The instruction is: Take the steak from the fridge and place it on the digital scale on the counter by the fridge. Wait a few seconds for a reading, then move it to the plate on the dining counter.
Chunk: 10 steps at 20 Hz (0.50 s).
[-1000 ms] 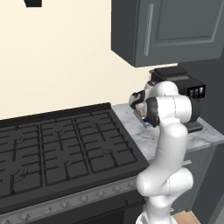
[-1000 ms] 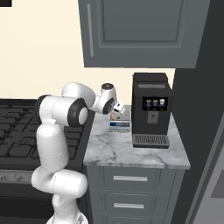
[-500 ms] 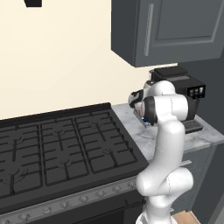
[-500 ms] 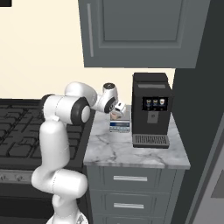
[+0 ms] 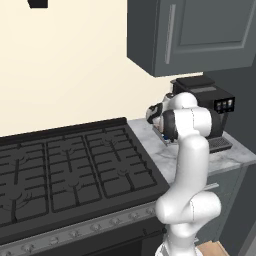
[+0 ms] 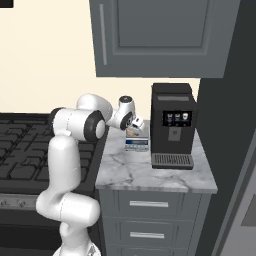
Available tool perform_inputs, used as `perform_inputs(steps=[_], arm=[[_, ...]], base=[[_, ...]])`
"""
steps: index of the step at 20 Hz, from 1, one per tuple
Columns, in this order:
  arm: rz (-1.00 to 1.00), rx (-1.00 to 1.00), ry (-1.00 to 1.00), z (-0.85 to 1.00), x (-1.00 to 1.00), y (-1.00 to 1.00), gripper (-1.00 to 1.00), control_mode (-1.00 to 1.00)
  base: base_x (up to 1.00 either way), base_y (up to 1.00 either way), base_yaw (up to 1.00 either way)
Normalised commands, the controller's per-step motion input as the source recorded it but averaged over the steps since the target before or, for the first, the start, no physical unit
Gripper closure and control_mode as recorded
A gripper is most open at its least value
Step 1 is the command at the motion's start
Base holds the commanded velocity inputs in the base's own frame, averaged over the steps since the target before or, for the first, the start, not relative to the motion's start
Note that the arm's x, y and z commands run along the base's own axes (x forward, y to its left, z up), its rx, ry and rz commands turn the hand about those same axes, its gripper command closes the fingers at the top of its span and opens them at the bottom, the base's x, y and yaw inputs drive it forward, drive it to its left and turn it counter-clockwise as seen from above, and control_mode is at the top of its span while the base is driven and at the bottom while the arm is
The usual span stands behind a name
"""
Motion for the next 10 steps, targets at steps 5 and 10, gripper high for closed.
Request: perform_inputs(steps=[5, 10], arm=[[0.00, 0.00, 0.01, -0.06, 0.00, 0.00, -1.00, -1.00], [0.00, 0.00, 0.01, 0.00, 0.00, 0.00, 1.00, -1.00]], base=[[0.00, 0.00, 0.00], [0.00, 0.00, 0.00]])
